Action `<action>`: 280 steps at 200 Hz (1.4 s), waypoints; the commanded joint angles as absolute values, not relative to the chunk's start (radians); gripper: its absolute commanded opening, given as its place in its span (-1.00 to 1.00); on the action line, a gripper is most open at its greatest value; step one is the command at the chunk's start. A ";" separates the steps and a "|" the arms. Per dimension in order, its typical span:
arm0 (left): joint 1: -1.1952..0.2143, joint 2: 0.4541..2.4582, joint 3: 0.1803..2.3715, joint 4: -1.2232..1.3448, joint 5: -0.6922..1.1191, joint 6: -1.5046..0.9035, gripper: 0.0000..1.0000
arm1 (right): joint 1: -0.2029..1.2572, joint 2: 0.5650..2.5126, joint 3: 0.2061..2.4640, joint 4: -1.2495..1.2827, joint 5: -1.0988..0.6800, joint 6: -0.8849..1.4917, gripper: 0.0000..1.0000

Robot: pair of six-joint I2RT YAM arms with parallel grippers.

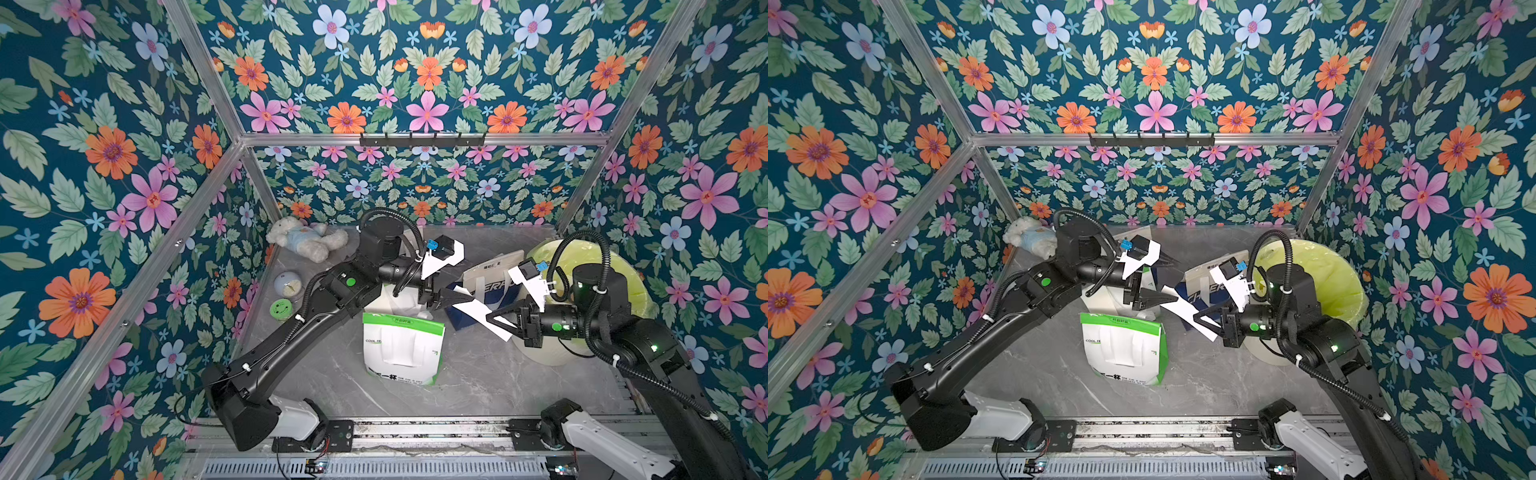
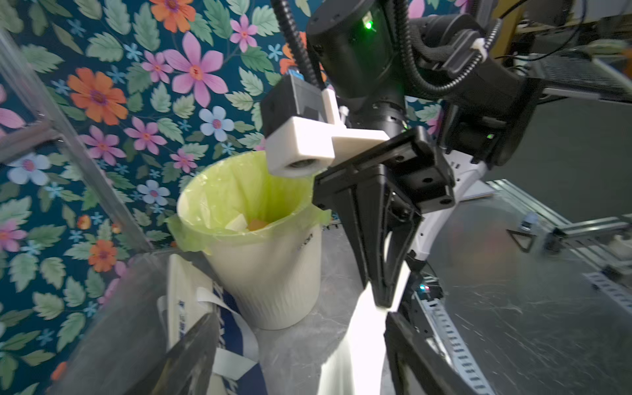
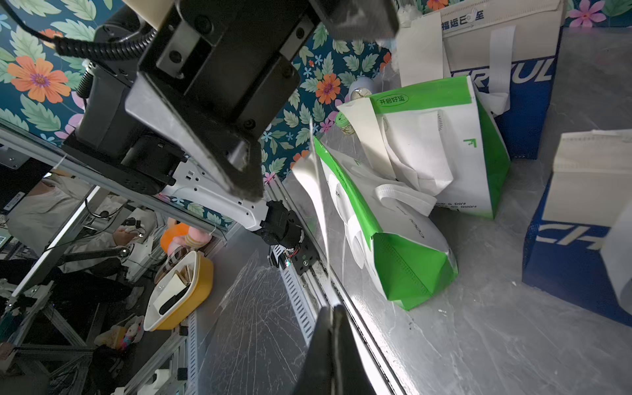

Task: Shred takeout receipts and throw away
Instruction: Shred the takeout receipt.

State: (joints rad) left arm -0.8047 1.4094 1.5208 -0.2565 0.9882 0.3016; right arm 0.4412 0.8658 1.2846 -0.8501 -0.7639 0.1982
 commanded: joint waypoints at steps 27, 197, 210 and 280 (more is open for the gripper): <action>-0.808 1.466 1.559 -0.340 1.180 0.308 0.33 | 0.441 0.883 1.296 -0.882 -0.784 0.158 -1.00; -0.867 1.490 1.549 -0.353 1.035 0.335 -0.57 | 0.442 0.882 1.283 -0.849 -0.710 0.174 -1.00; -0.867 1.490 1.547 -0.353 1.035 0.329 -0.63 | 0.441 0.882 1.284 -0.847 -0.706 0.175 -1.00; -0.873 1.481 1.517 -0.289 1.022 0.300 -1.00 | 0.441 0.854 1.248 -0.773 -0.678 0.205 -0.34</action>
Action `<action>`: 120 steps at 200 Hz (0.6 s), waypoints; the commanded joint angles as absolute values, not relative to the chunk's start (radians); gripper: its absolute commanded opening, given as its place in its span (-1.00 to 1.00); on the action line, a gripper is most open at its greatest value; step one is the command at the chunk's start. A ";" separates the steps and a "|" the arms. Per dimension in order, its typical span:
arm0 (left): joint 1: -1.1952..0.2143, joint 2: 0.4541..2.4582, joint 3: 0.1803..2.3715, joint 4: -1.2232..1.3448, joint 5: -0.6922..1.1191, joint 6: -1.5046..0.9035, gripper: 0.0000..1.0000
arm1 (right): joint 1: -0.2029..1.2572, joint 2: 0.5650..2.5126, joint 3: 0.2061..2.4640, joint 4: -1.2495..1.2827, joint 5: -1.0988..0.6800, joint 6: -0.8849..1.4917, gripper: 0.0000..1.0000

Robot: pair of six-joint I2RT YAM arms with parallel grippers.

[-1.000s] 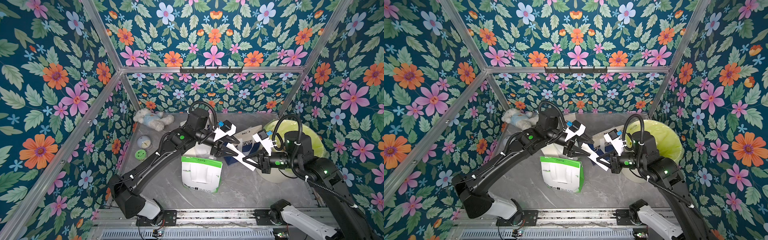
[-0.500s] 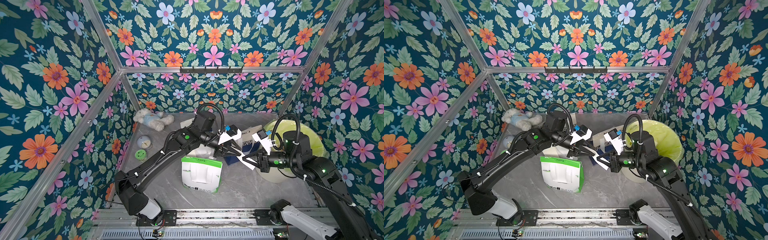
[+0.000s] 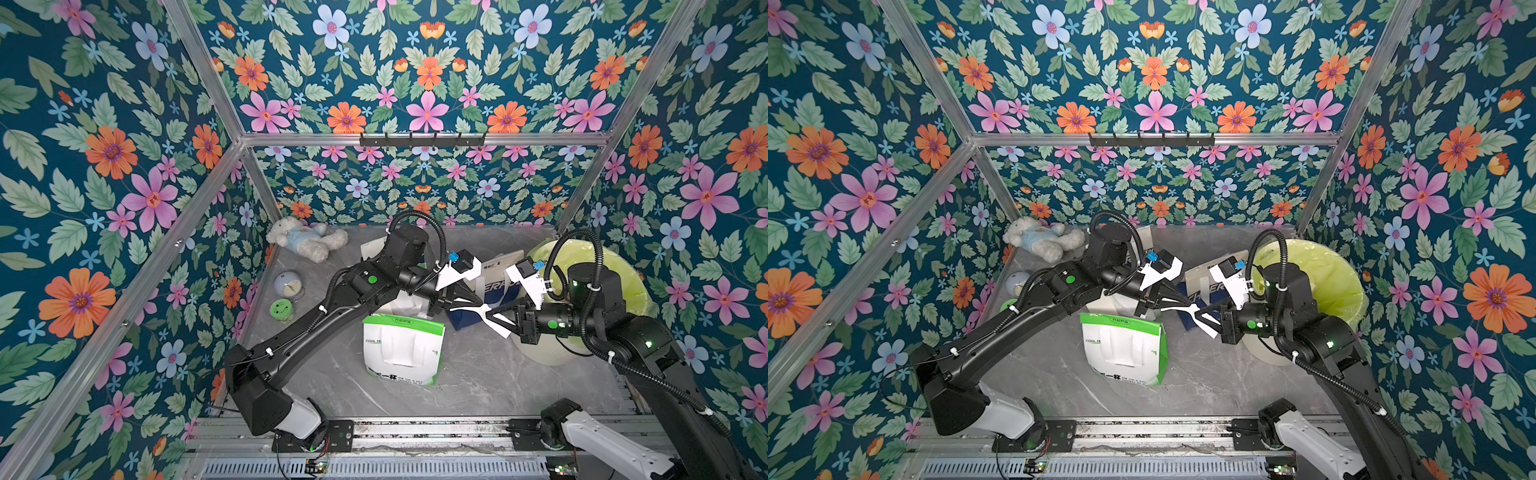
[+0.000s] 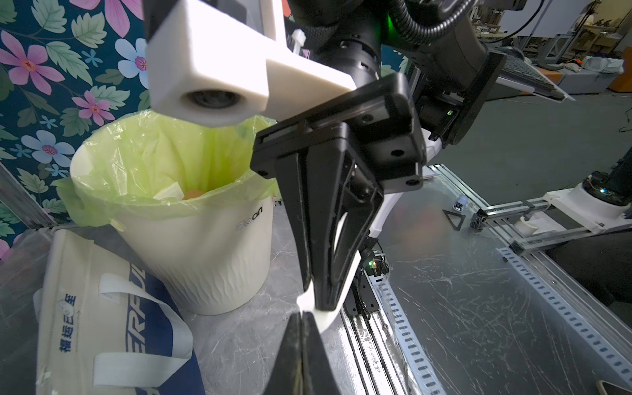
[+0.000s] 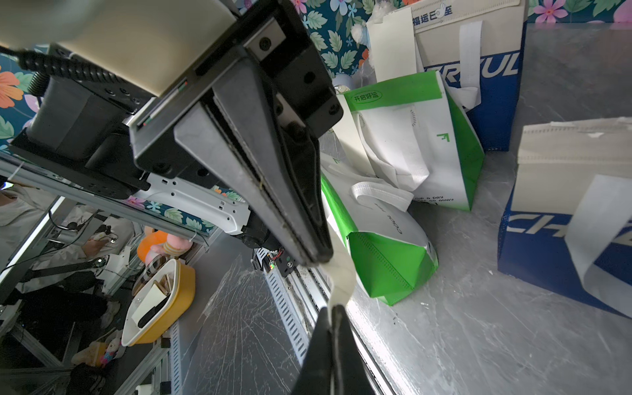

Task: Shred takeout receipts and throw away
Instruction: Shred the takeout receipt.

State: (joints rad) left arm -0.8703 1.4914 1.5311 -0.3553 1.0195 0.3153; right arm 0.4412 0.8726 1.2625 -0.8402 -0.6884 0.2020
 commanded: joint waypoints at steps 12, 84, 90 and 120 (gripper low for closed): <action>-0.874 1.476 1.506 -0.273 1.017 0.292 -1.00 | 0.441 0.834 1.231 -0.737 -0.678 0.218 -0.22; -0.877 1.438 1.443 -0.149 1.015 0.230 -1.00 | 0.441 0.827 1.187 -0.624 -0.681 0.273 -0.50; -0.877 1.437 1.440 -0.144 1.015 0.226 -1.00 | 0.441 0.826 1.182 -0.612 -0.682 0.279 -0.51; -0.877 1.438 1.435 -0.135 1.016 0.216 -1.00 | 0.442 0.820 1.172 -0.577 -0.668 0.291 -0.61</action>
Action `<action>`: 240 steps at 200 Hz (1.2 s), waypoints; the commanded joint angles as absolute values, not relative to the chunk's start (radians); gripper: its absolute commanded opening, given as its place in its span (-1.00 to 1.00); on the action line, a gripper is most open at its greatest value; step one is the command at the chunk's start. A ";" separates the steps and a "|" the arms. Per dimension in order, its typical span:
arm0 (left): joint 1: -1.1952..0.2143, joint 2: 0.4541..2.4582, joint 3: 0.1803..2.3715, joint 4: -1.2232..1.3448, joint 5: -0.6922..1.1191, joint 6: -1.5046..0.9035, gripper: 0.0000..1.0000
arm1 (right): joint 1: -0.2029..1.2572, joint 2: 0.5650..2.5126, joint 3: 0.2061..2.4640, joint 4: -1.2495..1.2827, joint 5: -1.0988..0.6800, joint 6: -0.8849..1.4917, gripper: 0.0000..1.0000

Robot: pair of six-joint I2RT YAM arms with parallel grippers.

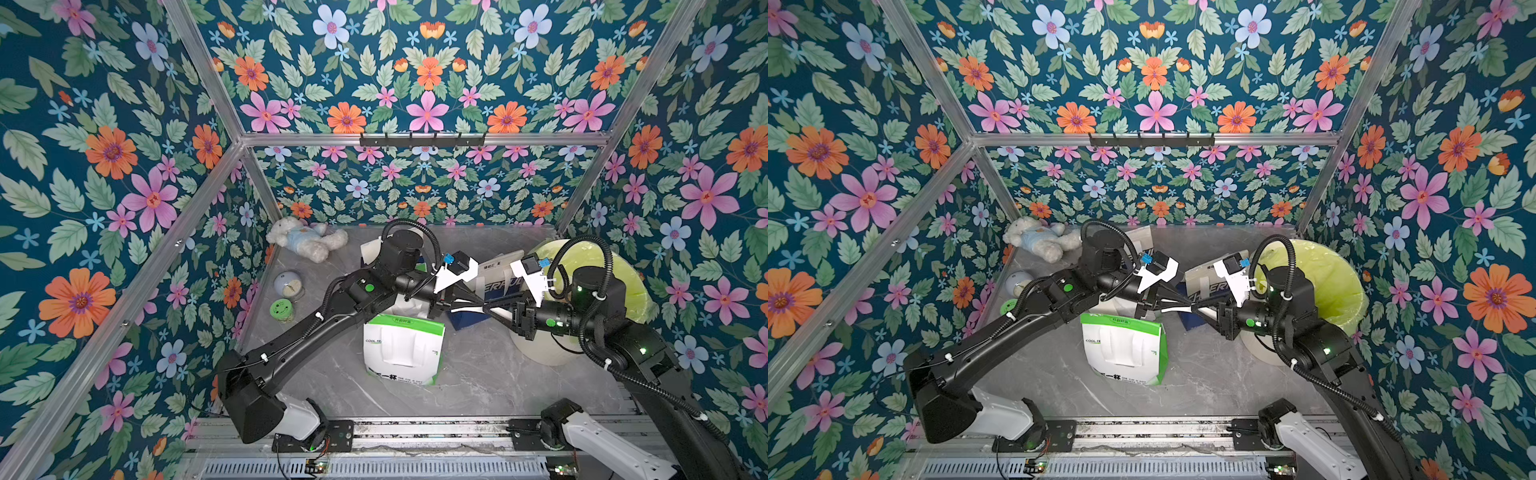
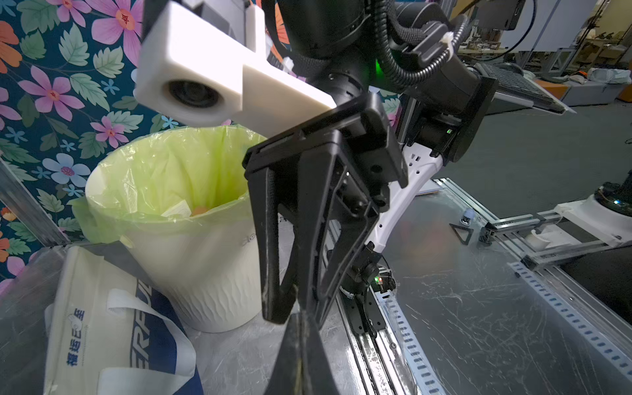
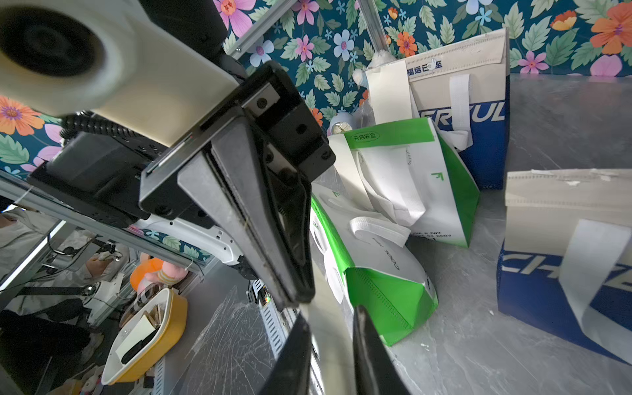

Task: Shred takeout receipts and throw away
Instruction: Shred the takeout receipt.

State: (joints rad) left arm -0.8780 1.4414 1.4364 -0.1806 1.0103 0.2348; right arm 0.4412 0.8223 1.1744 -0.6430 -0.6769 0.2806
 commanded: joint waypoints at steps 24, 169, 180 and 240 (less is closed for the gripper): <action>-0.877 1.437 1.429 -0.130 1.016 0.215 -1.00 | 0.441 0.813 1.170 -0.575 -0.661 0.290 -0.67; -0.877 1.424 1.402 -0.061 1.002 0.189 -1.00 | 0.441 0.815 1.161 -0.575 -0.681 0.300 -0.90; -0.879 1.425 1.399 -0.056 1.004 0.187 -1.00 | 0.441 0.813 1.161 -0.570 -0.670 0.309 -1.00; -0.890 1.374 1.322 0.032 0.954 0.227 -1.00 | 0.441 0.839 1.220 -0.689 -0.486 0.355 -1.00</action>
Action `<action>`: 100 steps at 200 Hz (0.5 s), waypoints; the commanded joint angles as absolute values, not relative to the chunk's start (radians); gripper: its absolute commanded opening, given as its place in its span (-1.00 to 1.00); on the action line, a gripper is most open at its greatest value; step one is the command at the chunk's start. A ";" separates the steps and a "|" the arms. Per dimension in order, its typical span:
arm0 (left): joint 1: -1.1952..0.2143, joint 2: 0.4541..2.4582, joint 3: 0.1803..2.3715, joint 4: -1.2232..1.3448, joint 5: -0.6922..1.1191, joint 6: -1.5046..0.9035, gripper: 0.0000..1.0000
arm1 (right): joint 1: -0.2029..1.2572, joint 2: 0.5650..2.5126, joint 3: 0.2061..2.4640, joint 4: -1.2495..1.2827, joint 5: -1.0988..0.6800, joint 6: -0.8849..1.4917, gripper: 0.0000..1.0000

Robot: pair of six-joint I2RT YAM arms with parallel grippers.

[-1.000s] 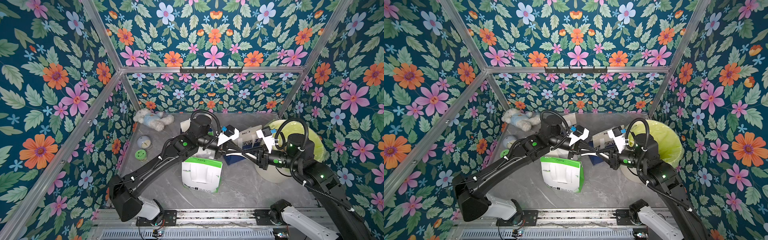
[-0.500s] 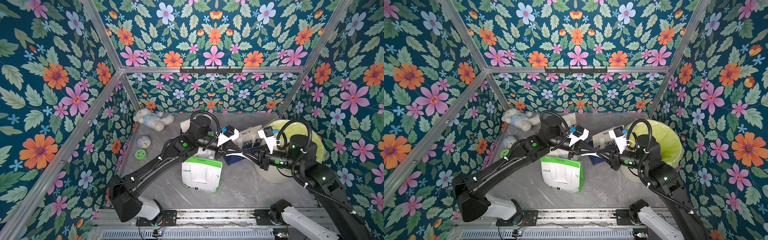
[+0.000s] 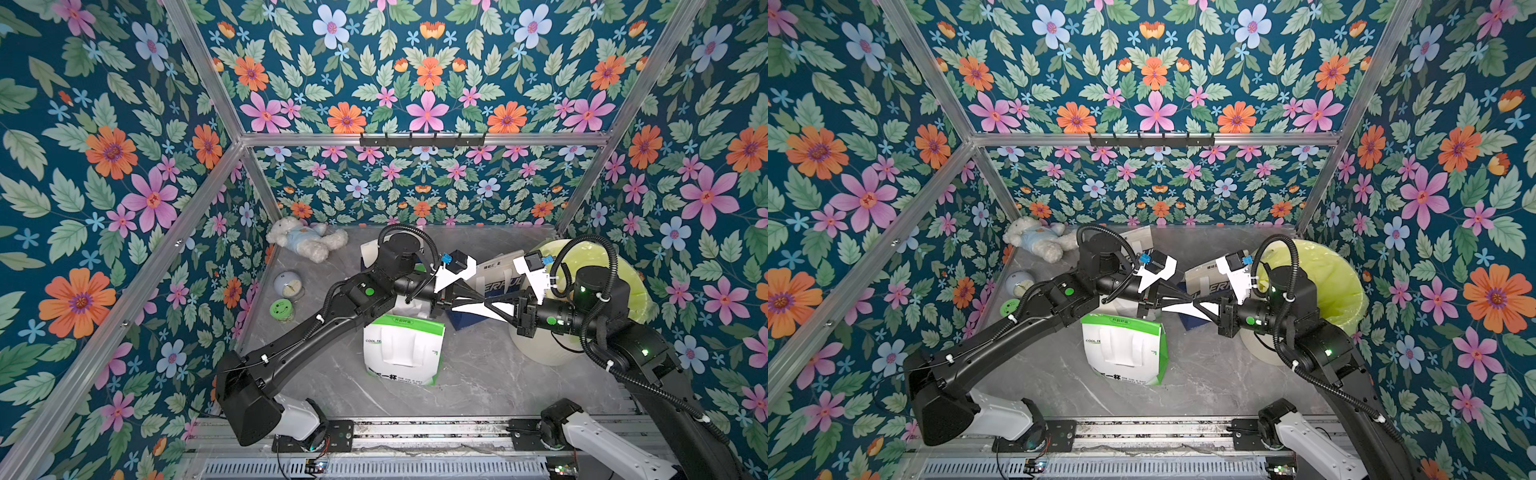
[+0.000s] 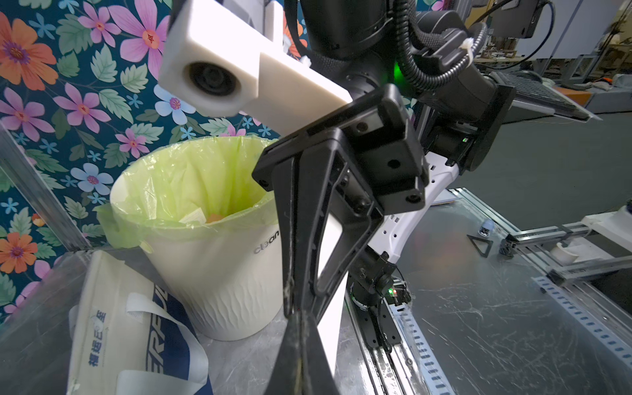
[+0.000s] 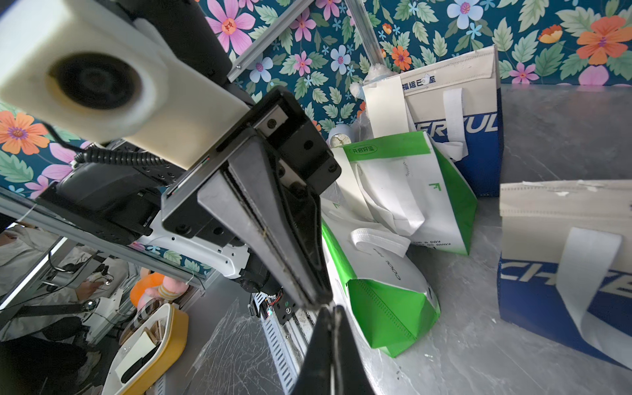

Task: Shred takeout receipts and throw away
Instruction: Shred the takeout receipt.

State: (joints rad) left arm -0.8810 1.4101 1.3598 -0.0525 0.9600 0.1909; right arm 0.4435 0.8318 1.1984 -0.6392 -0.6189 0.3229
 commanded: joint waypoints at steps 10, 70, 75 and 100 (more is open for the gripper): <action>-0.893 1.355 1.293 0.066 0.942 0.234 -1.00 | 0.441 0.842 1.229 -0.698 -0.476 0.363 -1.00; -0.908 1.309 1.236 0.166 0.872 0.260 -1.00 | 0.441 0.896 1.287 -0.762 -0.417 0.417 -1.00; -0.908 1.301 1.228 0.184 0.861 0.255 -1.00 | 0.441 0.895 1.287 -0.767 -0.404 0.416 -1.00; -0.908 1.266 1.180 0.270 0.779 0.233 -1.00 | 0.441 0.880 1.299 -0.814 -0.284 0.414 -1.00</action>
State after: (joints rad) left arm -0.9100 1.2907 1.2057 0.1459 0.8642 0.2394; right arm 0.4412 0.8917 1.2823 -0.7624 -0.4156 0.4004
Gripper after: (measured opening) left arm 0.048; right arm 0.065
